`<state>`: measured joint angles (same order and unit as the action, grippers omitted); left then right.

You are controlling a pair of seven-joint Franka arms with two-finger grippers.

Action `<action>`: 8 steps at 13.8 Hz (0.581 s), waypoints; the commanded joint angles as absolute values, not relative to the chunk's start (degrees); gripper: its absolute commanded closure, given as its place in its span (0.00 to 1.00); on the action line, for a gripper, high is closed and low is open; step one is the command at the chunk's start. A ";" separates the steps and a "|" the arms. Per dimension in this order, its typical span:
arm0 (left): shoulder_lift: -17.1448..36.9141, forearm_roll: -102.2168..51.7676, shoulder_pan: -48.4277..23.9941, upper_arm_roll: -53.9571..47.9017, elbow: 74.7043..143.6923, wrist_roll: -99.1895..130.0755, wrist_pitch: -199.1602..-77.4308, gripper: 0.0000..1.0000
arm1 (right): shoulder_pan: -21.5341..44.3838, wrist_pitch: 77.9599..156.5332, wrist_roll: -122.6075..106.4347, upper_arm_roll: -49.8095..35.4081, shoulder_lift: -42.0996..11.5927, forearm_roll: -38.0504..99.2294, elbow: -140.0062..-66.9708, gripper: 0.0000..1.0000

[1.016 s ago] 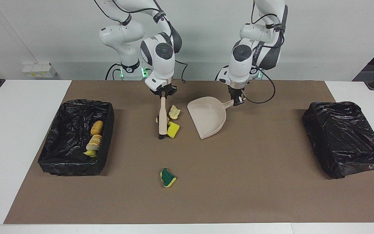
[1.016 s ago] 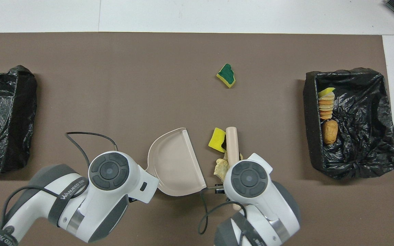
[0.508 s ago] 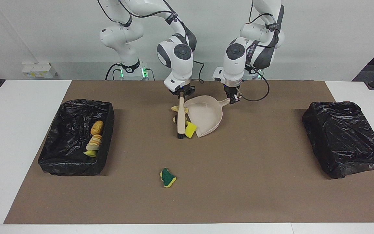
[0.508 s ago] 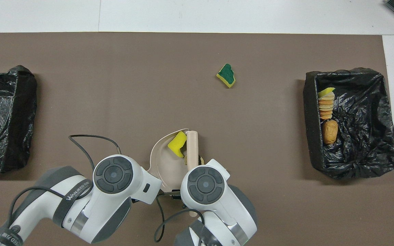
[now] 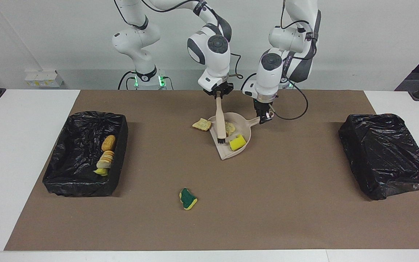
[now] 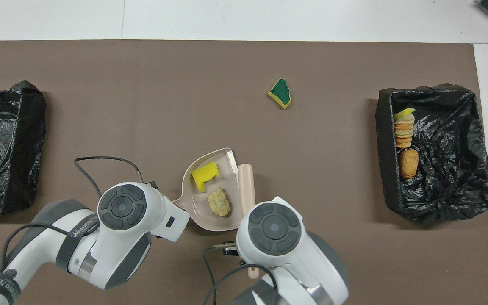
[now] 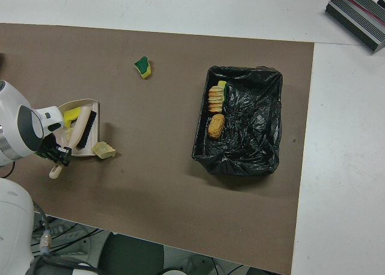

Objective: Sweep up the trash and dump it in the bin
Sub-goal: 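Sweep the yellow sponge and bread into the dustpan with the right-held brush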

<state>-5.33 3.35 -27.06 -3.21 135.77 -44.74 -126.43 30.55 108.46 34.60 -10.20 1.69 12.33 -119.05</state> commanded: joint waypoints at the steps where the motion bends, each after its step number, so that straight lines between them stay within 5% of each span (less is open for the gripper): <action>1: -5.71 4.13 -26.37 -3.08 134.74 -50.51 -125.26 1.00 | 24.19 106.78 26.05 -10.11 0.89 11.09 -117.17 1.00; 8: -9.40 4.13 -32.77 -3.78 136.93 -42.03 -120.50 1.00 | 5.82 106.35 4.15 -10.20 -15.17 -3.25 -96.02 1.00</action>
<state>-6.97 3.35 -30.41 -4.13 135.51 -45.89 -121.53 7.38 107.86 6.88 -9.26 -8.64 -1.33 -105.02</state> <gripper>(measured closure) 0.687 0.740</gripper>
